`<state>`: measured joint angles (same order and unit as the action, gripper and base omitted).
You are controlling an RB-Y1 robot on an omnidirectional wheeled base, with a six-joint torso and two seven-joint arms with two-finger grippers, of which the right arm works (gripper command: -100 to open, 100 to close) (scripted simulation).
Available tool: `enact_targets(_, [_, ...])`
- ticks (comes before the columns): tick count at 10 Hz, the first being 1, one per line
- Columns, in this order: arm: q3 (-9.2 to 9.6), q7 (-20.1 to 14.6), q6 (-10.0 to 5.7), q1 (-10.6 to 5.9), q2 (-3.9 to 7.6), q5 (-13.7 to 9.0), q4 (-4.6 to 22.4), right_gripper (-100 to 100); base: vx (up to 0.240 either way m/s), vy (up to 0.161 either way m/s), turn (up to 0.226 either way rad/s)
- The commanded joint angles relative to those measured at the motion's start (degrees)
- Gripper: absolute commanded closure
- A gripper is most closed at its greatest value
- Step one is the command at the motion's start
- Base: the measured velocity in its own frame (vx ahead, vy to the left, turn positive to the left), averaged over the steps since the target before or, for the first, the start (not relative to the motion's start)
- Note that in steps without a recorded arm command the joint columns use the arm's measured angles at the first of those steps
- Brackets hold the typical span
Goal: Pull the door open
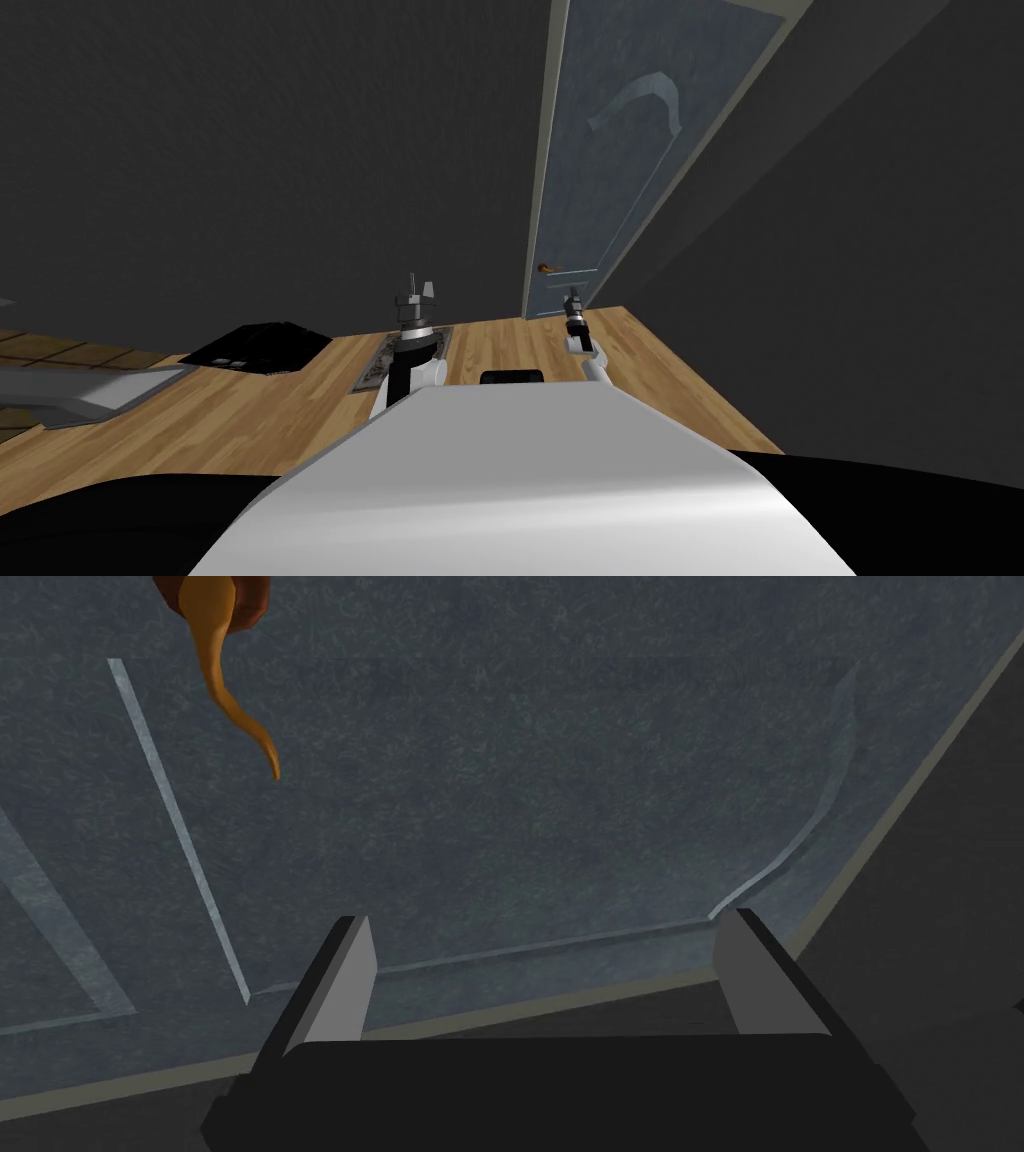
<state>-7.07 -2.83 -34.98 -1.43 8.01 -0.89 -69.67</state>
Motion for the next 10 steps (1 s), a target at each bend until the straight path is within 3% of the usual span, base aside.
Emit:
enact_targets(1, [-0.35,0.14,0.11,-1.13,0.39,-0.16,2.48,-100,0.079,-0.078,0.135])
enact_targets(5, [-1.19,0.73,-1.02,-4.47,0.93,-0.46,9.87,-100,0.076,-0.069,0.122])
enact_targets(6, [-1.19,0.73,-1.02,-4.47,0.93,-0.46,10.1,-100,0.053,-0.045,0.043])
enact_targets(10, [-1.98,1.28,-2.09,-7.61,1.42,-0.74,17.25,-100,0.055,-0.056,0.114])
